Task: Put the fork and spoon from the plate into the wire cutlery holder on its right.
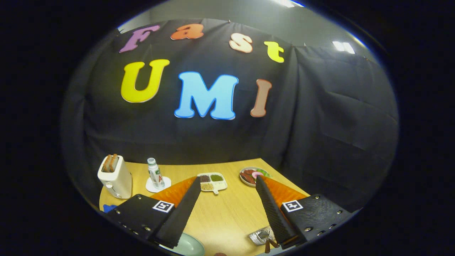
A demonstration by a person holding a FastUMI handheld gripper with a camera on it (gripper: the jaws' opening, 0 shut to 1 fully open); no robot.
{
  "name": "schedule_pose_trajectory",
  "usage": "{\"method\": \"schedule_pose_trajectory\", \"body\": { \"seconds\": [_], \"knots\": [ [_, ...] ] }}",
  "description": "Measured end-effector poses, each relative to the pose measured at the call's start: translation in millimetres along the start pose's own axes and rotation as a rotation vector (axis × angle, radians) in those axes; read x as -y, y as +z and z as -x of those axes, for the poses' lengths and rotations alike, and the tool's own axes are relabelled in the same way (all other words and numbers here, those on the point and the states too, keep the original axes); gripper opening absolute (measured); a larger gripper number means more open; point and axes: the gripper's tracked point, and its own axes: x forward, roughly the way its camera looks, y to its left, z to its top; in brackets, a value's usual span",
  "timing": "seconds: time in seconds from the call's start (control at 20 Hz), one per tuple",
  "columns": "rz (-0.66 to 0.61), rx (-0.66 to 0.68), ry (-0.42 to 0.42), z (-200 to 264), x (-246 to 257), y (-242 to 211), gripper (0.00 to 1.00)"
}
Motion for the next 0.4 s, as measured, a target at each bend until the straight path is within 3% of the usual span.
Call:
{"method": "schedule_pose_trajectory", "body": {
  "seconds": [0.4],
  "knots": [
    [-0.019,0.207,0.256,56,-63,62,0.95]
  ]
}}
